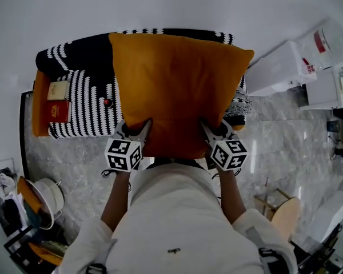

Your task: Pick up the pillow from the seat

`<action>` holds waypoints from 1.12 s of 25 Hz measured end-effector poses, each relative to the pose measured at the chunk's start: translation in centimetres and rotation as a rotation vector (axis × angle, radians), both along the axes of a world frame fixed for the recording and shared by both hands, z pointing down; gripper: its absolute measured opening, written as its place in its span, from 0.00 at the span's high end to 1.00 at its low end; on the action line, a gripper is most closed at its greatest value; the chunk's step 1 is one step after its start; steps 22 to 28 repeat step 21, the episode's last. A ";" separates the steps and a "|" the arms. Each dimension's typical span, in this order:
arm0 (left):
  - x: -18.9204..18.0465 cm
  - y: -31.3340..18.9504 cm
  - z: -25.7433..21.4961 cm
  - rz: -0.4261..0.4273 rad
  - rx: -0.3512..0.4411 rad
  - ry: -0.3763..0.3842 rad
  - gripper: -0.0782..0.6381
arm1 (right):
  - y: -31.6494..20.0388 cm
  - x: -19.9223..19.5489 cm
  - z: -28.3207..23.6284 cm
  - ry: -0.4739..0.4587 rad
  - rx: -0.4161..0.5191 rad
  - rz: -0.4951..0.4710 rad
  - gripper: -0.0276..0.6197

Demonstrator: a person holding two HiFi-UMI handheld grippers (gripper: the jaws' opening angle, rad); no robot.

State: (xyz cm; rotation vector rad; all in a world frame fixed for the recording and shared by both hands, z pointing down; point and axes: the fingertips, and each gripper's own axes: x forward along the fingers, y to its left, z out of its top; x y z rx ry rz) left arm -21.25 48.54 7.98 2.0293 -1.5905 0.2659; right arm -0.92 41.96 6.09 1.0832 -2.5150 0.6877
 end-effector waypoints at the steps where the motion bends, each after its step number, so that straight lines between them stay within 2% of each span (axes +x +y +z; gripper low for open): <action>1: 0.4 -0.1 0.0 0.009 -0.002 0.002 0.60 | 0.0 0.5 0.1 0.002 -0.003 0.008 0.67; 7: 1.7 0.0 0.6 0.053 -0.017 0.015 0.60 | 0.4 1.8 0.9 0.009 -0.030 0.037 0.67; 28: 1.8 0.7 0.3 0.037 -0.017 0.011 0.61 | 1.1 1.9 0.6 0.000 -0.030 0.038 0.68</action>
